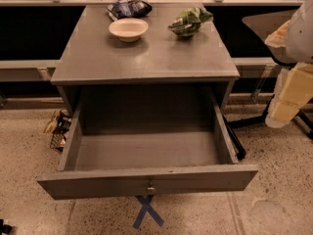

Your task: Place green jalapeno chip bag into top drawer

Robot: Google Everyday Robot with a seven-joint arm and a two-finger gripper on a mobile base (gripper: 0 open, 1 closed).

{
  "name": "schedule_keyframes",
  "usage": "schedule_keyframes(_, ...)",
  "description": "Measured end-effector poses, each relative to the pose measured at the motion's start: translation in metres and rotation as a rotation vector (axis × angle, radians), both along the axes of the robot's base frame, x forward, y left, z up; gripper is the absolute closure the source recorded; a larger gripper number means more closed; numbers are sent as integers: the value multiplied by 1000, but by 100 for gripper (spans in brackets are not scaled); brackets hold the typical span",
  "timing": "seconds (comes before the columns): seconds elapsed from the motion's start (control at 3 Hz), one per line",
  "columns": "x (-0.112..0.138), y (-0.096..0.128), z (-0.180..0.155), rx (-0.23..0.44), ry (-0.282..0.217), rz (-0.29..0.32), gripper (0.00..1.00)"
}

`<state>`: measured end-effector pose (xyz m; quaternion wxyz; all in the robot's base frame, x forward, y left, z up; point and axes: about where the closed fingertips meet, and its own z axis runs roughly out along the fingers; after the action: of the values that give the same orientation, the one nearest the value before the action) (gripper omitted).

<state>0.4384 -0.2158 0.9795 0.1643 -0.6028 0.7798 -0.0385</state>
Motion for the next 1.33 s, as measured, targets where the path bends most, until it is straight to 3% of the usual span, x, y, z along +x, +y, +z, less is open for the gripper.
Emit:
schedule_keyframes(0.33,0,0,0,0,0,0,0)
schedule_keyframes(0.67,22,-5,3,61,-59,-37,0)
schedule_keyframes(1.33,130,-28,2,463,-268,-220,0)
